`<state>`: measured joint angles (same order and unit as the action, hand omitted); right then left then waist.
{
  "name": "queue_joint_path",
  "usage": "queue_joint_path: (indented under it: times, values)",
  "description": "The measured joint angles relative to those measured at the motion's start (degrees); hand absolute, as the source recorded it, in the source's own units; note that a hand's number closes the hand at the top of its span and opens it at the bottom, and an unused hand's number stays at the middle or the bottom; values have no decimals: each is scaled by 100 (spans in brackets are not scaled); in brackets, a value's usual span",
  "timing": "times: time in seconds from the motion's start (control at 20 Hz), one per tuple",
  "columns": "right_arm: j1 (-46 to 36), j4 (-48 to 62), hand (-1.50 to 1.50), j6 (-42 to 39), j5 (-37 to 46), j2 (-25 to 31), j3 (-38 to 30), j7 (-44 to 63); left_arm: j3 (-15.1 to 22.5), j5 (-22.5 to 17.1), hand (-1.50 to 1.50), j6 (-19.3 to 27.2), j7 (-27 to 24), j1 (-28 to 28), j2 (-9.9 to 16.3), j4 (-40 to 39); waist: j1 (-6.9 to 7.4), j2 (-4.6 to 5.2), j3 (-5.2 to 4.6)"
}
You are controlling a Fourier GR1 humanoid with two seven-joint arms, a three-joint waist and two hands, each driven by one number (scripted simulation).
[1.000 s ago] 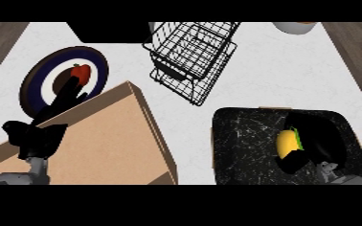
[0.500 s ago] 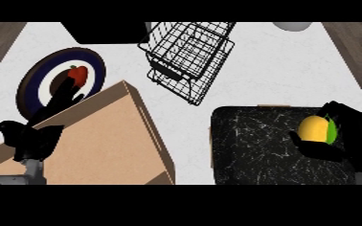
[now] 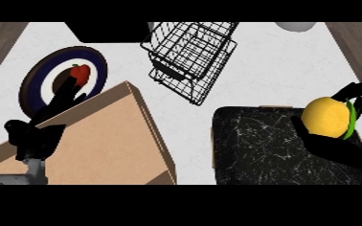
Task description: Pick the lemon from the tray and place it in the tiered basket
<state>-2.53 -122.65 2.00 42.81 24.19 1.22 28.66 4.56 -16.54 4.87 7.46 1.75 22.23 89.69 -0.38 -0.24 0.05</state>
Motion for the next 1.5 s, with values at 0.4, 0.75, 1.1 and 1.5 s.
queue_joint_path:
  times: [0.4, 0.75, 1.1, 1.5]
  values:
    - [-1883, -11, 150, -1023, 106, -473, 708, 1475, 107, 45, 0, 33, 85, 150, -6, -26, 101, 15, 7]
    - [-3705, 1489, 150, -1117, 527, -1278, 1083, 2081, 133, 76, 0, 51, 58, 185, -26, -51, 138, 24, 12]
    - [-4769, 3124, 150, -720, 853, -1956, 980, 2073, 142, 95, 0, 71, 108, 145, -23, 46, 135, 30, 13]
    - [-5363, 4600, 150, -273, 995, -2307, 699, 1935, 149, 121, 0, 97, 153, 156, -30, 61, 124, 30, 22]
